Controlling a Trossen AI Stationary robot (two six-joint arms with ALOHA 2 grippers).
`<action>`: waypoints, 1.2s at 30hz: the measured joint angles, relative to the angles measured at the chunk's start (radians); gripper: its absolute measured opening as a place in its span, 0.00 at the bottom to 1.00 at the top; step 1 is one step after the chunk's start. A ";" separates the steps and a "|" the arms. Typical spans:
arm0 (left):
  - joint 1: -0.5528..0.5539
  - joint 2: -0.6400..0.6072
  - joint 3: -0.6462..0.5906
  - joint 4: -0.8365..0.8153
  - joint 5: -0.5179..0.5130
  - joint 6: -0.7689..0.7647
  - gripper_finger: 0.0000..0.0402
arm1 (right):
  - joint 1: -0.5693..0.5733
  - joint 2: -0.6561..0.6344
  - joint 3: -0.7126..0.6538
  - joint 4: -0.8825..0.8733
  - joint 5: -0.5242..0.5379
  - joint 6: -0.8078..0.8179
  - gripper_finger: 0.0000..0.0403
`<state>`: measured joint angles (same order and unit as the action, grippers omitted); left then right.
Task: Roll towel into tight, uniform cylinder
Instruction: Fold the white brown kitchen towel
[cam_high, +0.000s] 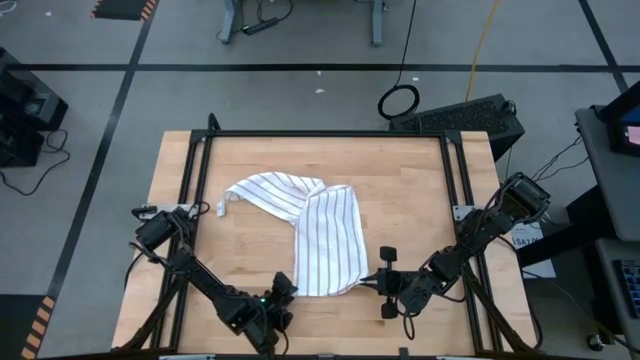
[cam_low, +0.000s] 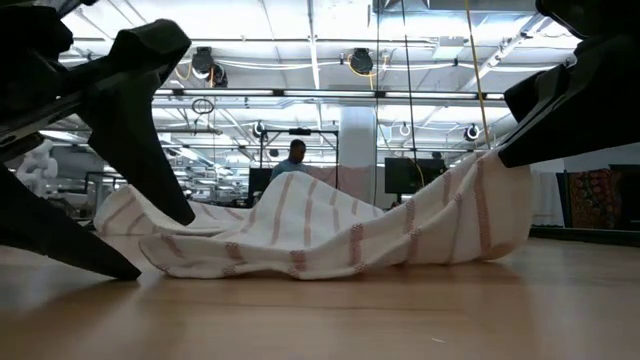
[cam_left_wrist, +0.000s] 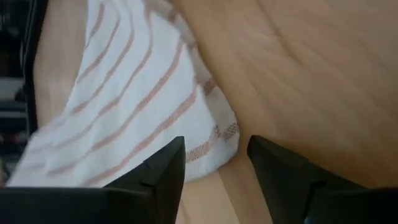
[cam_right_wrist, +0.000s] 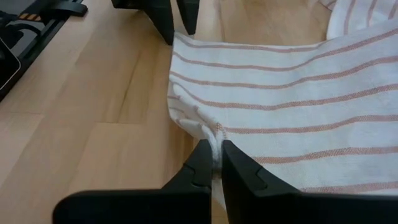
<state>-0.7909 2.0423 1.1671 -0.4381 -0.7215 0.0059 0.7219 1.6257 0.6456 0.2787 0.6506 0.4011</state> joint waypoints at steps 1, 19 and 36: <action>0.005 0.002 0.000 0.003 0.004 0.036 0.47 | 0.000 0.000 0.000 0.000 0.000 0.000 0.01; 0.066 0.006 -0.003 0.051 0.097 0.132 0.04 | 0.000 0.000 0.000 0.001 0.002 0.000 0.01; -0.029 -0.325 0.120 0.035 -0.205 0.242 0.01 | -0.003 -0.343 0.061 0.077 0.035 -0.374 0.01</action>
<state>-0.8200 1.7176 1.2868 -0.4026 -0.9263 0.2478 0.7193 1.2823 0.7065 0.3561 0.6857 0.0269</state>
